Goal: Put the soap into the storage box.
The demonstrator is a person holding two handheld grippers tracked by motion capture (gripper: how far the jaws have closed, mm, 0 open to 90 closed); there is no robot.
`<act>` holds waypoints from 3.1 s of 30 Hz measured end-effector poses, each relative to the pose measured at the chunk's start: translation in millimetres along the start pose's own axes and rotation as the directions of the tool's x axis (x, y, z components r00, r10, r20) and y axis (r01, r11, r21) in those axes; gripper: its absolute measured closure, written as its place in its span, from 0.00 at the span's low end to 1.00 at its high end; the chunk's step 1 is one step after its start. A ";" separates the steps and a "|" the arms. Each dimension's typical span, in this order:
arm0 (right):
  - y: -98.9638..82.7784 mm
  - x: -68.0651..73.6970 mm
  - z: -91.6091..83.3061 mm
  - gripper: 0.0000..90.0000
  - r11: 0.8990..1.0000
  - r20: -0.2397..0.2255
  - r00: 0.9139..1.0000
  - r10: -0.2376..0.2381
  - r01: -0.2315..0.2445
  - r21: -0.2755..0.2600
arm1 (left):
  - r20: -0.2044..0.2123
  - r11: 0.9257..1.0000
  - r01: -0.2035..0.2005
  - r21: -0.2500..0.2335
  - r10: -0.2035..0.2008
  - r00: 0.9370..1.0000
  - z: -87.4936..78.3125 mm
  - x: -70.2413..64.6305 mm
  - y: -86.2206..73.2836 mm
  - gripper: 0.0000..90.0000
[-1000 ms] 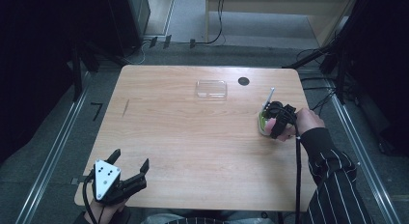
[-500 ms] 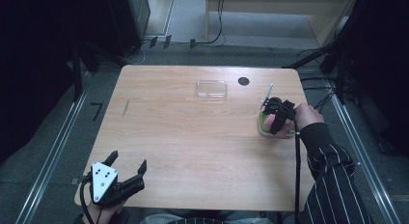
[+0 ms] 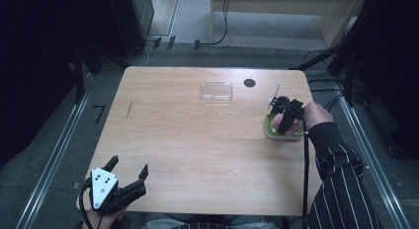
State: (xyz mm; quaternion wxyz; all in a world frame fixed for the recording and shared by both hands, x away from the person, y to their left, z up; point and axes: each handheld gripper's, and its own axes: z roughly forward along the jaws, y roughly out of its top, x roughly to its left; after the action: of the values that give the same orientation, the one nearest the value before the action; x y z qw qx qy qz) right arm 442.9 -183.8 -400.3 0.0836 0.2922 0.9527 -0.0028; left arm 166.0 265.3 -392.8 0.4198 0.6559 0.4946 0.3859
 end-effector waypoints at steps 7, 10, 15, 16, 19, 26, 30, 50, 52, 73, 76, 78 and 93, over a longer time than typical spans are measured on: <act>0.7 -3.6 -0.5 0.43 1.000 0.009 1.000 -0.021 0.021 0.003 | -0.004 1.000 0.000 0.002 0.000 1.000 -1.4 0.5 -0.5 0.15; 0.9 -4.9 -0.2 0.43 1.000 0.007 1.000 -0.023 0.023 -0.005 | -0.008 1.000 0.006 -0.001 -0.006 1.000 -2.0 0.9 -1.0 0.15; 0.7 -9.6 0.7 0.43 0.999 0.013 0.999 -0.052 0.052 -0.005 | -0.012 1.000 0.008 0.000 -0.008 1.000 -3.7 1.6 -1.7 0.15; 0.7 -9.6 0.7 0.43 0.999 0.013 0.999 -0.052 0.052 -0.005 | -0.014 1.000 0.008 0.001 -0.008 1.000 -3.9 1.8 -1.8 0.15; -0.4 -13.5 1.9 0.43 0.998 0.010 0.998 -0.067 0.067 -0.015 | -0.020 1.000 0.011 0.000 -0.011 1.000 -4.7 2.2 -2.2 0.15; -1.5 -18.8 6.2 0.43 0.998 0.003 0.998 -0.068 0.068 -0.012 | -0.028 1.000 0.014 0.004 -0.014 1.000 -7.0 3.0 -3.0 0.15; -1.1 -22.0 9.9 0.43 0.997 0.004 0.997 -0.071 0.071 -0.011 | -0.034 1.000 0.016 0.005 -0.016 0.999 -8.8 3.9 -3.8 0.15; 3.0 -28.9 22.8 0.43 0.989 0.002 0.989 -0.149 0.149 0.002 | -0.054 1.000 0.024 0.007 -0.024 0.998 -14.1 6.2 -5.9 0.15; 3.3 -29.0 23.6 0.43 0.986 0.007 0.986 -0.166 0.166 -0.004 | -0.054 1.000 0.025 0.006 -0.025 0.998 -14.3 6.4 -6.0 0.15; 5.2 -31.6 31.4 0.43 0.978 -0.003 0.978 -0.208 0.208 0.002 | -0.060 1.000 0.026 0.008 -0.025 0.998 -15.6 6.8 -6.4 0.15; 5.9 -32.1 32.9 0.43 0.977 -0.005 0.977 -0.214 0.214 0.008 | -0.059 1.000 0.026 0.009 -0.025 0.998 -15.7 6.9 -6.5 0.15; 6.1 -32.5 33.8 0.43 0.977 -0.004 0.978 -0.211 0.211 0.013 | -0.059 1.000 0.027 0.008 -0.026 0.998 -15.6 6.9 -6.5 0.15; 4.9 -35.4 43.4 0.43 0.979 -0.016 0.979 -0.202 0.202 0.022 | -0.059 1.000 0.026 0.007 -0.025 0.998 -15.7 6.9 -6.5 0.15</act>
State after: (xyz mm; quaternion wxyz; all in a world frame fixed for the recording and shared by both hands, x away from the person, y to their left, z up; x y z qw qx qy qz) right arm 481.3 -201.8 -437.2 0.0728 0.1951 0.9779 -0.0202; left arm 150.9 275.7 -392.7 0.4073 0.6396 0.5167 0.3976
